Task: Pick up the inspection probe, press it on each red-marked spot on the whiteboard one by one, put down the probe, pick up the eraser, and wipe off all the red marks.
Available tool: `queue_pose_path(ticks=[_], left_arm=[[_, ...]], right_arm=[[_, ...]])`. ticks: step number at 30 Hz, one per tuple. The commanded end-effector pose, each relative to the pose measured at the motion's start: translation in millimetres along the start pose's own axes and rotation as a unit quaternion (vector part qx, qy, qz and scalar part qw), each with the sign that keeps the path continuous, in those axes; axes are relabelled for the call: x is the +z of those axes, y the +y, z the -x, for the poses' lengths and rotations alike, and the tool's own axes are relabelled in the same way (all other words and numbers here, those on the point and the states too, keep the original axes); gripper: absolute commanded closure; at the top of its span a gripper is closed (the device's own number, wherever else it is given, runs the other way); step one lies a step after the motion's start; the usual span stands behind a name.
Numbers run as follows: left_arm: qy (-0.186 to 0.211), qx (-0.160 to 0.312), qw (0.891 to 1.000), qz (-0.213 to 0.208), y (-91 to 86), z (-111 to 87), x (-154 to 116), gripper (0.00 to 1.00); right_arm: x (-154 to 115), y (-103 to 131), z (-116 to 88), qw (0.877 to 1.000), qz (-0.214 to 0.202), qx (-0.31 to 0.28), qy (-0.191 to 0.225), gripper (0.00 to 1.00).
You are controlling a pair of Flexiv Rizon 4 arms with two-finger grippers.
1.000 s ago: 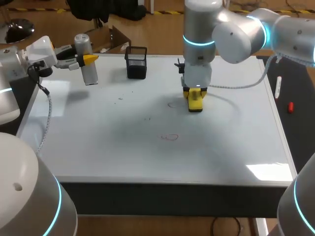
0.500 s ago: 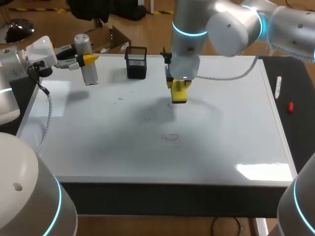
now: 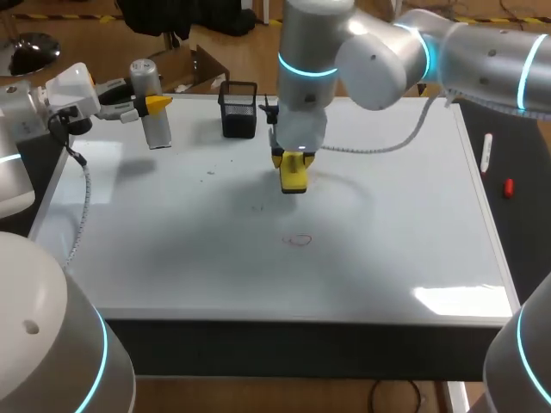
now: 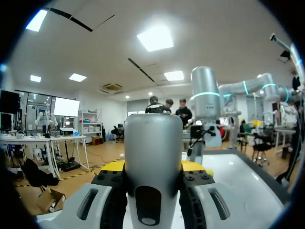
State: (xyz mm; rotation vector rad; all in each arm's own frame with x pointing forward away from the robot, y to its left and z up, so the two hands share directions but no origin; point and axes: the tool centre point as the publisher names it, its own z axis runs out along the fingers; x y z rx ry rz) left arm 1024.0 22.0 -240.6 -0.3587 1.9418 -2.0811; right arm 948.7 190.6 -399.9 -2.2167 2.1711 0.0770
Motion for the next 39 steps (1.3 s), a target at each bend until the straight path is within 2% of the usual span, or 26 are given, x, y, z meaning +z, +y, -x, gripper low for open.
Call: queue_pose_path(ticks=[1,11,23,39], left_arm=[[-0.001,0.000,1.000,0.000,-1.1,-0.3,0,1.00],[-0.001,0.000,1.000,0.000,-1.1,-0.3,0,1.00],[-0.001,0.000,1.000,0.000,-1.1,-0.3,0,1.00],[-0.001,0.000,1.000,0.000,-1.1,-0.3,0,1.00]], right_arm=[[11,-5,5,1.000,0.009,0.001,0.005,1.00],[25,-1,7,1.000,0.027,-0.003,0.009,1.00],[52,4,-11,0.998,0.059,0.012,0.019,1.00],[69,10,-64,0.994,0.075,0.060,0.048,1.00]])
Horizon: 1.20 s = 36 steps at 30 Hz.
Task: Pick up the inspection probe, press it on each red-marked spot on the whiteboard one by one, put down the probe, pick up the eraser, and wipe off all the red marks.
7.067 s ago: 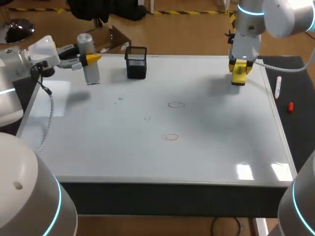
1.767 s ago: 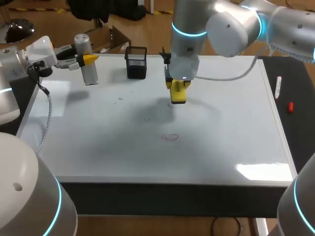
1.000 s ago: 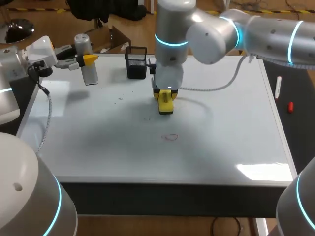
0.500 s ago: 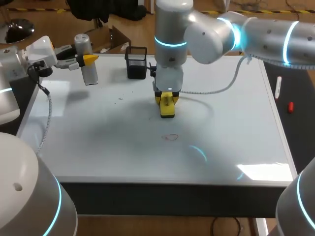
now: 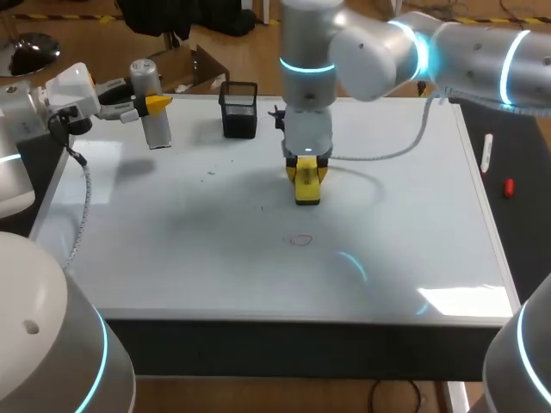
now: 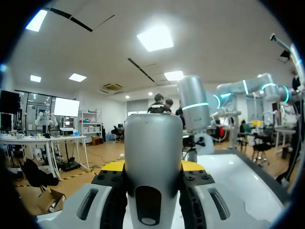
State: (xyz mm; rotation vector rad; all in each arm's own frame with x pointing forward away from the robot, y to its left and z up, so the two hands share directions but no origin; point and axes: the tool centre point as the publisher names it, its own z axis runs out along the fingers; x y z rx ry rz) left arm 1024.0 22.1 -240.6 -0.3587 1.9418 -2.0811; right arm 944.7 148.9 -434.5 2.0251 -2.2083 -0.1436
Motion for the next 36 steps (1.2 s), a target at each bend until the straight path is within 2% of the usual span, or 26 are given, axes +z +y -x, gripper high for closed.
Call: queue_pose_path(ticks=[1,9,20,31,36], left_arm=[[-0.001,0.000,1.000,0.000,-1.1,-0.3,0,1.00],[-0.001,0.000,1.000,0.000,-1.1,-0.3,0,1.00],[-0.001,0.000,1.000,0.000,-1.1,-0.3,0,1.00],[-0.001,0.000,1.000,0.000,-1.1,-0.3,0,1.00],[-0.001,0.000,1.000,0.000,-1.1,-0.3,0,1.00]], right_arm=[[40,-3,-20,1.000,-0.003,0.007,0.002,1.00],[41,-5,-39,1.000,-0.004,0.022,0.005,1.00],[35,-9,-55,0.999,-0.011,0.037,0.012,1.00],[-30,-18,-67,0.997,-0.072,0.024,0.001,1.00],[-47,-24,-70,0.996,-0.086,0.020,-0.009,1.00]])
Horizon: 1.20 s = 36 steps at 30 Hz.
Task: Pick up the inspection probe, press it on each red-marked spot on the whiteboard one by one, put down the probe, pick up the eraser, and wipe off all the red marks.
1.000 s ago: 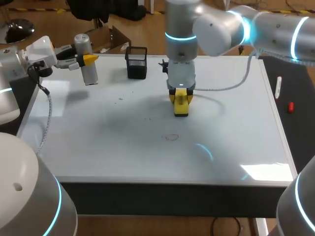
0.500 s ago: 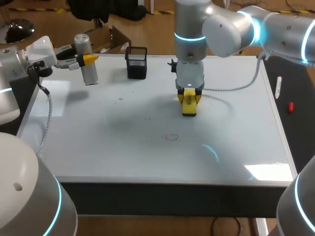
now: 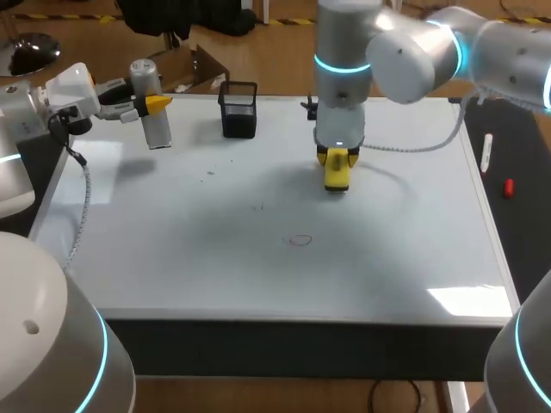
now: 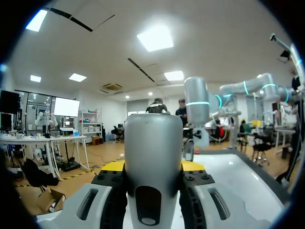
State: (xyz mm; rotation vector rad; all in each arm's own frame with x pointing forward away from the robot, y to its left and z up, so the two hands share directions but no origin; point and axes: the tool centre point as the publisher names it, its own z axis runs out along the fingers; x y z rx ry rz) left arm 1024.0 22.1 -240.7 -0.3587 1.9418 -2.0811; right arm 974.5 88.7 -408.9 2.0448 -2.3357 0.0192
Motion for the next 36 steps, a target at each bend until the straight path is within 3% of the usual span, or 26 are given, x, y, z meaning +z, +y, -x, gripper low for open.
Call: queue_pose_path(ticks=[1,11,20,36], left_arm=[[-0.001,0.001,1.000,0.000,-1.1,-0.3,0,1.00],[-0.001,0.001,1.000,0.000,-1.1,-0.3,0,1.00],[-0.001,0.001,1.000,0.000,-1.1,-0.3,0,1.00],[-0.001,0.001,1.000,0.000,-1.1,-0.3,0,1.00]], right_arm=[[-20,2,-12,1.000,-0.013,-0.007,-0.003,1.00],[-28,-10,-11,1.000,-0.019,-0.019,-0.006,1.00],[-36,-43,-23,0.999,-0.024,-0.025,-0.002,1.00],[-40,-112,-93,1.000,-0.007,0.018,-0.009,1.00]])
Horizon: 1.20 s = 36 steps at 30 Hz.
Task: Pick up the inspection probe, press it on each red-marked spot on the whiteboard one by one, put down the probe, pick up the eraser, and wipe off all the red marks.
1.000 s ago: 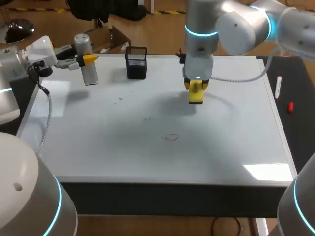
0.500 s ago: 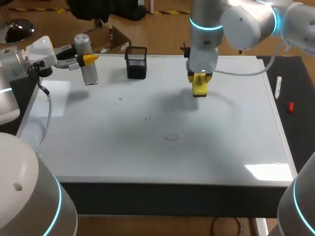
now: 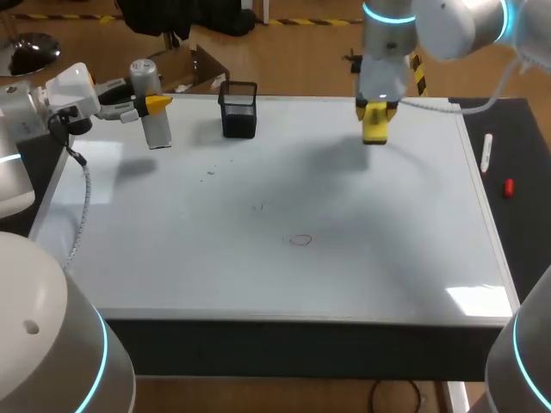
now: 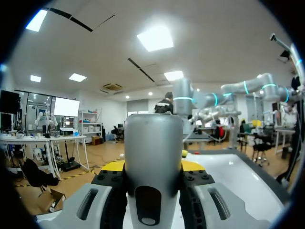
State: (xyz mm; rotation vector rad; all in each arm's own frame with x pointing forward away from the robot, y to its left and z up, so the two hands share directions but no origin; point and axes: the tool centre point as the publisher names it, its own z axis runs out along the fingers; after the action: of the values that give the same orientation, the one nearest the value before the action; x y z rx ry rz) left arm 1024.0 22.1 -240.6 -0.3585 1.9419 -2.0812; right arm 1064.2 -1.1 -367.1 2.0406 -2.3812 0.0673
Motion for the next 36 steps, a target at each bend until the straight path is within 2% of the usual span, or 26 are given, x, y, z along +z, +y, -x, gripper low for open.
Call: queue_pose_path(ticks=[1,10,18,23,24,36], left_arm=[[-0.001,0.000,1.000,0.000,-1.1,-0.4,0,1.00],[-0.001,0.000,1.000,0.000,-1.1,-0.4,0,1.00],[-0.001,0.000,1.000,0.000,-1.1,-0.4,0,1.00],[-0.001,0.000,1.000,0.000,-1.1,-0.4,0,1.00],[-0.001,0.000,1.000,0.000,-1.1,-0.4,0,1.00],[-0.001,0.000,1.000,0.000,-1.1,-0.4,0,1.00]], right_arm=[[2,-15,-18,1.000,0.018,0.011,-0.008,1.00],[9,-23,-48,0.999,0.026,0.031,-0.015,1.00],[13,-22,-64,0.999,0.030,0.042,-0.009,1.00],[12,-19,-71,0.999,0.022,0.043,0.005,1.00],[12,-17,-72,0.999,0.017,0.042,-0.004,1.00],[12,-17,-72,0.999,0.017,0.042,-0.004,1.00]])
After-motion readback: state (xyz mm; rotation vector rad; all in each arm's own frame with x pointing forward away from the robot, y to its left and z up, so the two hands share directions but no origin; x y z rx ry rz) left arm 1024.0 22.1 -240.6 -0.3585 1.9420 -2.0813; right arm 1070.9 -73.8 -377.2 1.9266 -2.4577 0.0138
